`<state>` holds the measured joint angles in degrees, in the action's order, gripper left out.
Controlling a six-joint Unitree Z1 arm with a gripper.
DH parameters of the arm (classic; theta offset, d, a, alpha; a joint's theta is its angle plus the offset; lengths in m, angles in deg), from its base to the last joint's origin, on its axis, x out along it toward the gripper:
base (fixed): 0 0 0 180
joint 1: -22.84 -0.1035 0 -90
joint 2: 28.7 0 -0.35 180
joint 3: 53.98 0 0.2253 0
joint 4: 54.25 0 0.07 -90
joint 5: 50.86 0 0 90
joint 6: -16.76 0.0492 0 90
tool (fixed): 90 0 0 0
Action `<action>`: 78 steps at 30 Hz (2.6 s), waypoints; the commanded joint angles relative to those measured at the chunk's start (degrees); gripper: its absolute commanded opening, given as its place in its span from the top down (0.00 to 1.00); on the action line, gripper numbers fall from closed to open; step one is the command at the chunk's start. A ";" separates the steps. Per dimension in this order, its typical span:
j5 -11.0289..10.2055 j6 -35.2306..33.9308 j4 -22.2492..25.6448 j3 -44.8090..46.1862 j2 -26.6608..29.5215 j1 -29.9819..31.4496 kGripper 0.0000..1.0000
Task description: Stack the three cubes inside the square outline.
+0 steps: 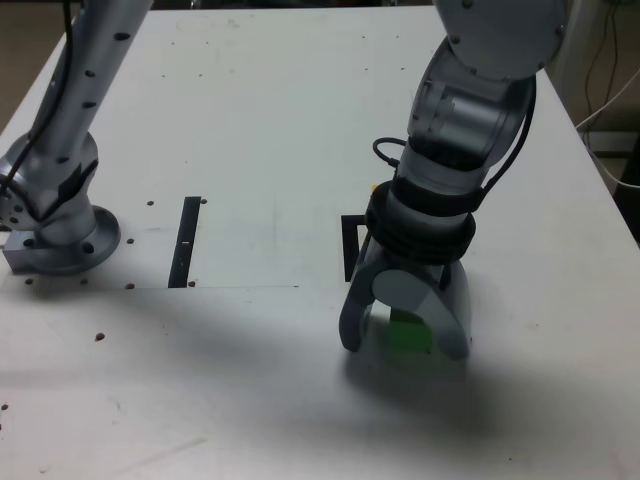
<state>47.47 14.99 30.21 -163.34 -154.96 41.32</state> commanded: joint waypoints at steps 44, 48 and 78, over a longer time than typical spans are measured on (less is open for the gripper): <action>-7.74 -4.24 17.49 -10.17 12.34 1.46 0.68; -8.11 -3.80 19.99 -12.41 12.76 -1.18 0.68; -4.22 4.25 19.53 -13.70 6.12 -14.68 0.68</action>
<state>43.11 19.02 49.57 -176.85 -148.36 26.75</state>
